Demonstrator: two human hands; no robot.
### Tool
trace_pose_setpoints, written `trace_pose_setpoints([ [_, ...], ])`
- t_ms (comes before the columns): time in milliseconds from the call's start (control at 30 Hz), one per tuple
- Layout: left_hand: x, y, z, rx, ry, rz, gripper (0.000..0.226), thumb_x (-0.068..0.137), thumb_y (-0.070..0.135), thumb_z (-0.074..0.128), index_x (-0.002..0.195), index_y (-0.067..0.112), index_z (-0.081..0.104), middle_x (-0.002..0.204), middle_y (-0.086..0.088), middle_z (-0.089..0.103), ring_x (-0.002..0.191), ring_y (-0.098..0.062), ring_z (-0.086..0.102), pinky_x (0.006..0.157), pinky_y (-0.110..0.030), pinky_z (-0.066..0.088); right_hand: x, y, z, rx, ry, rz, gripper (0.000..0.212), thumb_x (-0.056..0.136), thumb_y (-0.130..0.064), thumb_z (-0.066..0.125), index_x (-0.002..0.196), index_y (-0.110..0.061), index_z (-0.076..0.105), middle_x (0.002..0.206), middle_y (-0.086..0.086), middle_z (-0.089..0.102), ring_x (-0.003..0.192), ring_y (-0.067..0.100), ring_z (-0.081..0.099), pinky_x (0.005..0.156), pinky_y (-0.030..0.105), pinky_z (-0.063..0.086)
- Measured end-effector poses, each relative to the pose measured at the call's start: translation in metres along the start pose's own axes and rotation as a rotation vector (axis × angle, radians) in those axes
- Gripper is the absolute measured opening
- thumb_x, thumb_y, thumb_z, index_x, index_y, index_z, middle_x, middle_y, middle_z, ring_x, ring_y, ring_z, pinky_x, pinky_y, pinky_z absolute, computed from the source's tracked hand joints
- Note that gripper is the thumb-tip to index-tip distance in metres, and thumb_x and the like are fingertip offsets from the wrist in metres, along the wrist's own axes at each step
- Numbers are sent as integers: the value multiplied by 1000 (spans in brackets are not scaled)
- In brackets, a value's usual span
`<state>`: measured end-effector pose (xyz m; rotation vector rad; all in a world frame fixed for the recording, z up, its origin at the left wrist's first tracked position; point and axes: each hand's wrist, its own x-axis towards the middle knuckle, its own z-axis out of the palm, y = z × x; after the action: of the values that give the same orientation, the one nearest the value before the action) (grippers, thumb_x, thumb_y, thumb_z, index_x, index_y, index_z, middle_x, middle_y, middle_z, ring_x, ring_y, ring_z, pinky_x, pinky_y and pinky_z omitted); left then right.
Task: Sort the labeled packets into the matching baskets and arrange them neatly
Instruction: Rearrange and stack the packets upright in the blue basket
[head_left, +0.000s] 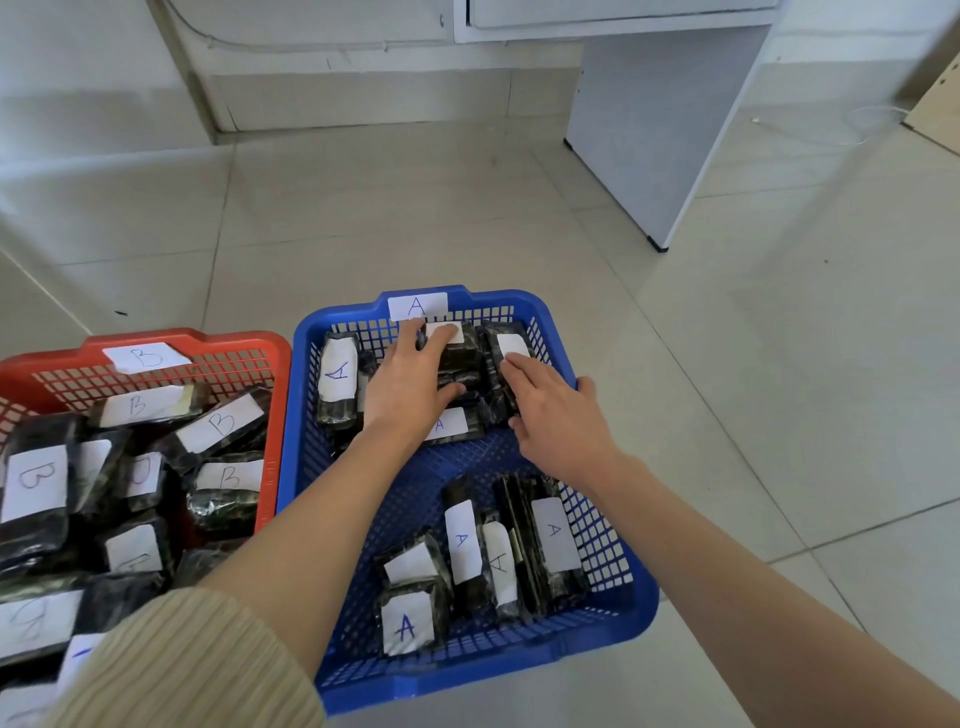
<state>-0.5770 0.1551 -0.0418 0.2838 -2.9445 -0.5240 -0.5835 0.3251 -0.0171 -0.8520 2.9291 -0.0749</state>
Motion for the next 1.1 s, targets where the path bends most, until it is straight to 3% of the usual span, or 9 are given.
trace_pose_setpoints([
  [133,-9,-6,-1,10,-8,36,61,84,36,67,137,28,36,146,-3,24,121,-27,46,82,-39,50,-11,-7,5,-18,15,-2,64,95,-25,45,150,-15,15,156,-3,14,140,14,24,103,43,29],
  [333,-8,-6,-4,7,-34,40,64,86,33,65,140,28,31,151,-3,20,127,-27,42,87,-42,48,-3,-10,6,7,46,12,60,100,-41,30,150,-12,15,158,1,13,145,14,13,116,47,8],
  [533,-6,-7,-4,-7,-98,26,65,90,32,60,144,28,25,155,-6,14,134,-29,33,99,-44,41,-1,-6,8,60,92,118,54,103,-25,23,149,-1,6,158,17,-5,146,27,-7,119,36,6],
  [733,-5,-3,-3,8,-90,10,62,92,30,58,144,26,25,154,-9,15,133,-31,33,97,-44,42,-4,0,3,176,47,201,75,93,-3,46,149,0,-4,158,14,-4,145,26,8,109,29,29],
  [833,-6,-3,-2,16,-76,12,62,91,30,59,144,26,26,153,-10,18,133,-32,34,96,-44,43,-4,3,1,240,45,174,70,97,-16,42,149,-1,-2,158,14,-4,144,26,11,112,29,23],
  [933,-6,-4,0,12,-84,4,63,91,31,58,144,26,25,154,-10,17,134,-32,33,97,-45,42,-7,6,-1,354,4,157,83,93,-34,49,150,-4,-3,158,10,-8,146,23,4,114,29,16],
  [1100,-4,-5,0,7,-83,4,64,91,31,58,145,25,24,154,-11,16,135,-32,31,100,-46,40,-5,8,2,321,-9,136,91,91,-33,56,149,-3,-7,158,11,-11,146,25,2,115,30,14],
])
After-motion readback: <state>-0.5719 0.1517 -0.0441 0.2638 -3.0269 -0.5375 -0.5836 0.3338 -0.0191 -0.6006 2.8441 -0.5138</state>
